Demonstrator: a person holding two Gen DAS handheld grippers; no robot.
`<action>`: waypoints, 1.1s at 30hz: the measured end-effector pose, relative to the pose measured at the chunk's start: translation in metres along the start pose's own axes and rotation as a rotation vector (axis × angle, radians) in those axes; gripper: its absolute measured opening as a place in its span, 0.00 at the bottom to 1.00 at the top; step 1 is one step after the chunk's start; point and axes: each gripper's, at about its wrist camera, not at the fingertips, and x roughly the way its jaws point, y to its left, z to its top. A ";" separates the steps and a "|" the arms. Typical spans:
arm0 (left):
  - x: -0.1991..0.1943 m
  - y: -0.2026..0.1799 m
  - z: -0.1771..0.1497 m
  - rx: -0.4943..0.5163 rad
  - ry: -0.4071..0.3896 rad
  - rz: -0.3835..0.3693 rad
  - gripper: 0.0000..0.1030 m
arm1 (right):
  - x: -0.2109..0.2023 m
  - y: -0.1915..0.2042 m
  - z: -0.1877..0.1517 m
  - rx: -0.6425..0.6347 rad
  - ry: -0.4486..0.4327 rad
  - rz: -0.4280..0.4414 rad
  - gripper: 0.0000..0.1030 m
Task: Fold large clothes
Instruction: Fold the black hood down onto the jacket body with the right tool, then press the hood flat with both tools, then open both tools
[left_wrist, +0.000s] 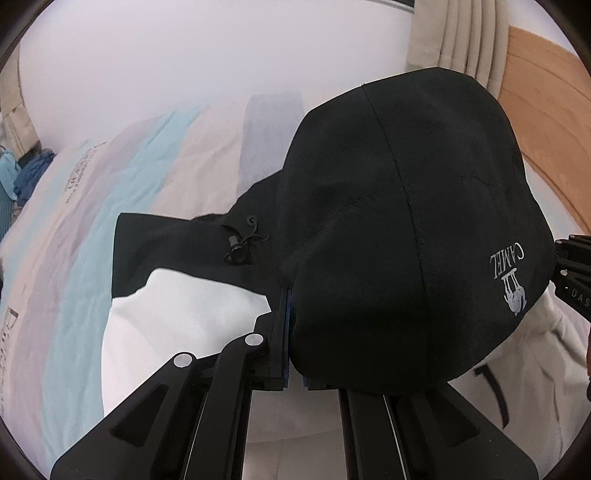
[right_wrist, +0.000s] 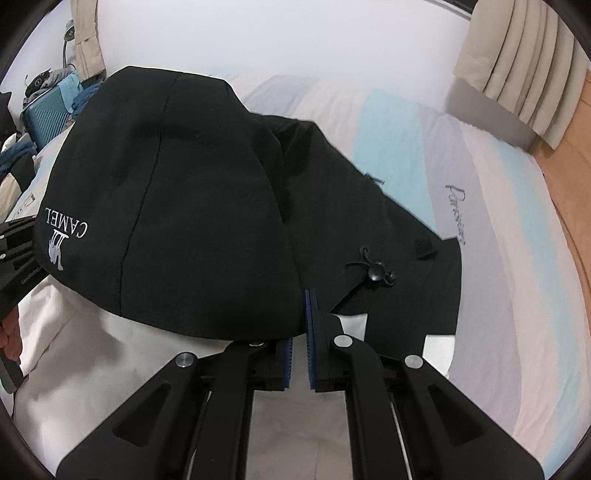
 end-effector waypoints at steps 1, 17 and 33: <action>-0.003 -0.005 -0.002 0.007 0.000 -0.002 0.03 | 0.002 0.000 -0.002 -0.003 0.005 0.000 0.05; 0.007 -0.001 -0.033 0.072 0.041 -0.009 0.04 | 0.022 0.006 -0.034 -0.025 0.061 0.025 0.05; 0.039 0.002 -0.047 0.063 0.104 -0.019 0.06 | 0.061 -0.003 -0.037 -0.001 0.112 0.028 0.06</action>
